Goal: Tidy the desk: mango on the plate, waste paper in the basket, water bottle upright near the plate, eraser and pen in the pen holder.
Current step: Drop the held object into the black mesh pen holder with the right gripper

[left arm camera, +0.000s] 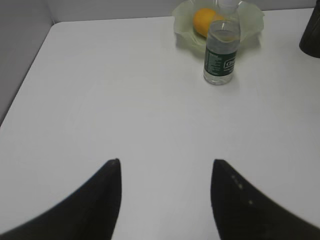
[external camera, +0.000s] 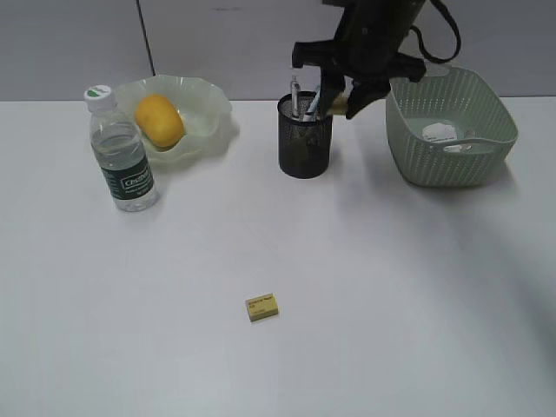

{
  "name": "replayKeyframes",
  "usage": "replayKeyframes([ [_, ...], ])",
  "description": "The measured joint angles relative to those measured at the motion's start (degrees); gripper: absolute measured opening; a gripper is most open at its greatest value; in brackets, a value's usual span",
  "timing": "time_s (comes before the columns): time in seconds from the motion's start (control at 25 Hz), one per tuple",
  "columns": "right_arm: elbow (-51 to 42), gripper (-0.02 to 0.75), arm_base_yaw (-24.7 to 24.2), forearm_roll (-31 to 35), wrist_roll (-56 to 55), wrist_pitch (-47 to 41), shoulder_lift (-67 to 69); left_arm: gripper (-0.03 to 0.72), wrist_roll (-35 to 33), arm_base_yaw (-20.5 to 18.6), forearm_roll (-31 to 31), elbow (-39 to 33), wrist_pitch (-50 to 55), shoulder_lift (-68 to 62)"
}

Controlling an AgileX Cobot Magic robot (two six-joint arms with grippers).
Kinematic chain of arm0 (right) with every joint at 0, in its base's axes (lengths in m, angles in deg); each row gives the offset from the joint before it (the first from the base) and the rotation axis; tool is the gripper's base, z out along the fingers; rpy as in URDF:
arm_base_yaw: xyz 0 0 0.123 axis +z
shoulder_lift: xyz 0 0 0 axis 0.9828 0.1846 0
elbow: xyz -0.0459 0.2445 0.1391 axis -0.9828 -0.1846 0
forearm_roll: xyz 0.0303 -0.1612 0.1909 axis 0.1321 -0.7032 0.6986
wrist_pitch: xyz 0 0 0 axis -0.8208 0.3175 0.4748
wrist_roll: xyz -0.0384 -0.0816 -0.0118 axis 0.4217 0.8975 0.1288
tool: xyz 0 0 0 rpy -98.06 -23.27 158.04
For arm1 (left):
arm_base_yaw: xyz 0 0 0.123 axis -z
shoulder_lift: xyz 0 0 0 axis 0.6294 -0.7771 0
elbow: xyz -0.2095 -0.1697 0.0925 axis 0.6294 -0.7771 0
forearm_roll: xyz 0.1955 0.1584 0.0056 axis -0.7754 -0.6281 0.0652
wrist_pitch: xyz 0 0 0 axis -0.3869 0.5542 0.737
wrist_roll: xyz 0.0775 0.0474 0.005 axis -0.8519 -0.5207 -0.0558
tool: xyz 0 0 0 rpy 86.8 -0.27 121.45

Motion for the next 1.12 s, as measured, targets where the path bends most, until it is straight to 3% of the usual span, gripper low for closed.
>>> replayKeyframes([
  [0.44,12.6,0.304,0.1,0.2,1.5,3.7,5.7,0.435,0.0,0.0,0.0,0.0,0.0,0.0],
  [1.04,14.2,0.305,0.0,-1.2,1.5,8.0,10.5,0.435,0.0,0.0,0.0,0.0,0.0,0.0],
  [1.12,14.2,0.333,0.0,-1.2,1.5,8.2,10.8,0.435,0.0,0.0,0.0,0.0,0.0,0.0],
])
